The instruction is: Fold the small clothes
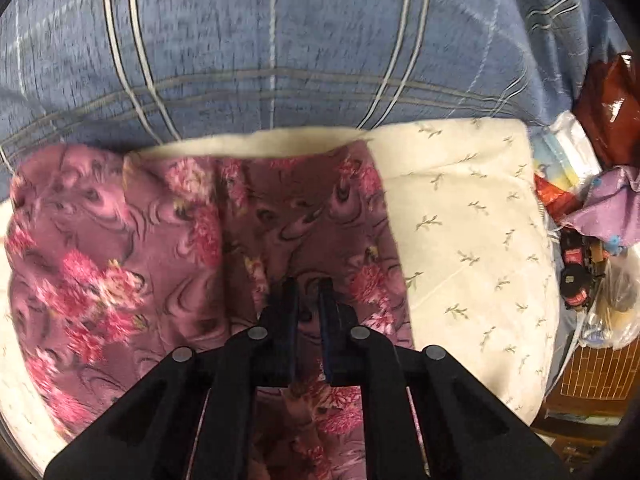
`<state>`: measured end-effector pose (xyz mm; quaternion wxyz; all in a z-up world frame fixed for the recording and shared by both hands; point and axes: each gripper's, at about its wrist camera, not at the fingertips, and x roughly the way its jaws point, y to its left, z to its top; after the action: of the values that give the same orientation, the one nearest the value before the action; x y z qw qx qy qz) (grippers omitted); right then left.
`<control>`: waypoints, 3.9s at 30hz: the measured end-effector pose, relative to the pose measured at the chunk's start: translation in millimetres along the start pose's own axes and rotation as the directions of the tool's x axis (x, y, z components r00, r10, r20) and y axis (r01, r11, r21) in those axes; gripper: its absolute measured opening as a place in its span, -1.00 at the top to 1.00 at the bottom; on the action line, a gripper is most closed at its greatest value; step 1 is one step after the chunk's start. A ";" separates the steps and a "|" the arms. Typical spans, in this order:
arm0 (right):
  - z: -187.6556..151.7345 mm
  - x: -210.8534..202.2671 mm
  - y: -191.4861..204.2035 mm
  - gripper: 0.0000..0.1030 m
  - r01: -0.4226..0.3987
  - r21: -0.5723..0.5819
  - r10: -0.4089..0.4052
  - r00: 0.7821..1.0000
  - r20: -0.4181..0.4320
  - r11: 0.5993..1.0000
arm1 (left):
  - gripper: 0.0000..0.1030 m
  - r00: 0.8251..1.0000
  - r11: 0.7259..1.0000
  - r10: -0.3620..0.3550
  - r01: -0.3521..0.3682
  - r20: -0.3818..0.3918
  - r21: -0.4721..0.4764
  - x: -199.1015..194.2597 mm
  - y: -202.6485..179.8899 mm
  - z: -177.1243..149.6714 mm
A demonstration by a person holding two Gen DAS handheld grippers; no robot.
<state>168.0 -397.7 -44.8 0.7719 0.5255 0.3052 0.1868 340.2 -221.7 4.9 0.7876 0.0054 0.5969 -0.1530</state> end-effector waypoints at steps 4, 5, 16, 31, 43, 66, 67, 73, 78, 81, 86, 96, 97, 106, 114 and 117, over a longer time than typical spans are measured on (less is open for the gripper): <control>-6.3 15.0 14.0 -0.16 0.005 -0.042 -0.006 0.999 -0.045 0.999 | -0.20 0.996 0.992 0.089 -0.087 -0.017 0.092 -19.1 -2.3 8.4; -9.9 21.3 17.8 -0.21 0.025 -0.067 -0.029 0.998 -0.060 0.997 | -0.29 0.993 0.987 0.116 -0.115 -0.003 0.109 -25.3 -2.3 8.9; -46.7 55.0 38.2 0.42 0.074 -0.285 -0.127 0.977 -0.173 0.956 | 0.08 0.969 0.972 0.236 -0.235 -0.073 0.019 -5.1 37.4 -4.3; -12.6 -7.4 5.1 0.83 -0.166 0.040 0.167 0.985 -0.033 0.985 | 0.82 0.995 0.997 -0.062 0.065 0.081 -0.043 -59.9 11.9 -14.3; -1.2 -42.8 -10.3 0.46 0.105 0.039 -0.108 0.990 0.088 0.994 | -0.24 0.969 0.986 -0.104 0.130 0.223 -0.107 -126.5 78.9 -46.2; 88.0 107.6 14.8 0.74 0.387 -0.347 -0.449 0.886 -0.116 0.854 | -0.43 0.973 0.931 -0.130 0.186 0.189 -0.315 -54.9 184.8 -58.2; 88.5 110.0 8.5 0.77 0.412 -0.338 -0.476 0.870 -0.131 0.846 | -0.43 0.970 0.918 -0.156 0.213 0.188 -0.335 -54.3 189.9 -59.7; 84.6 52.5 20.2 0.39 0.299 -0.270 -0.337 0.936 -0.105 0.915 | -0.42 0.940 0.915 -0.244 0.304 0.238 -0.264 -100.9 203.0 -105.4; 38.4 14.7 17.6 0.23 0.263 -0.376 -0.334 0.932 -0.139 0.889 | -0.42 0.914 0.902 -0.320 0.374 0.248 -0.216 -100.1 192.7 -164.2; 23.9 13.3 7.6 0.21 0.365 -0.430 -0.439 0.895 -0.082 0.825 | -0.31 0.939 0.940 -0.239 0.287 0.249 -0.184 -94.5 178.5 -183.5; 15.3 -22.6 23.9 0.10 0.328 -0.408 -0.386 0.920 -0.067 0.852 | -0.30 0.938 0.952 -0.251 0.284 0.239 -0.114 -113.4 161.5 -203.4; -3.6 -27.4 31.2 0.17 0.406 -0.499 -0.500 0.864 -0.063 0.765 | -0.29 0.940 0.957 -0.249 0.276 0.234 -0.090 -114.7 152.6 -208.7; 2.7 -27.3 33.4 0.16 0.399 -0.481 -0.482 0.874 -0.057 0.781 | -0.29 0.935 0.954 -0.252 0.284 0.251 -0.100 -118.7 158.3 -203.2; 55.4 25.2 18.7 -0.08 0.358 -0.310 -0.406 0.908 -0.104 0.881 | -0.29 0.931 0.908 -0.287 0.339 0.224 -0.246 -95.2 181.7 -121.6; 67.0 75.9 9.0 -0.23 0.318 -0.322 -0.384 0.908 -0.169 0.892 | -0.32 0.952 0.932 -0.232 0.277 0.201 -0.234 -69.9 171.8 -103.7; 66.8 78.4 12.0 -0.29 0.283 -0.344 -0.365 0.908 -0.204 0.895 | -0.35 0.952 0.940 -0.218 0.264 0.214 -0.218 -69.6 168.1 -103.5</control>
<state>271.4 -392.0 -37.8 0.8169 0.3108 0.4561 0.1677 268.0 -25.4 11.5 0.8098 -0.1792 0.5309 -0.1740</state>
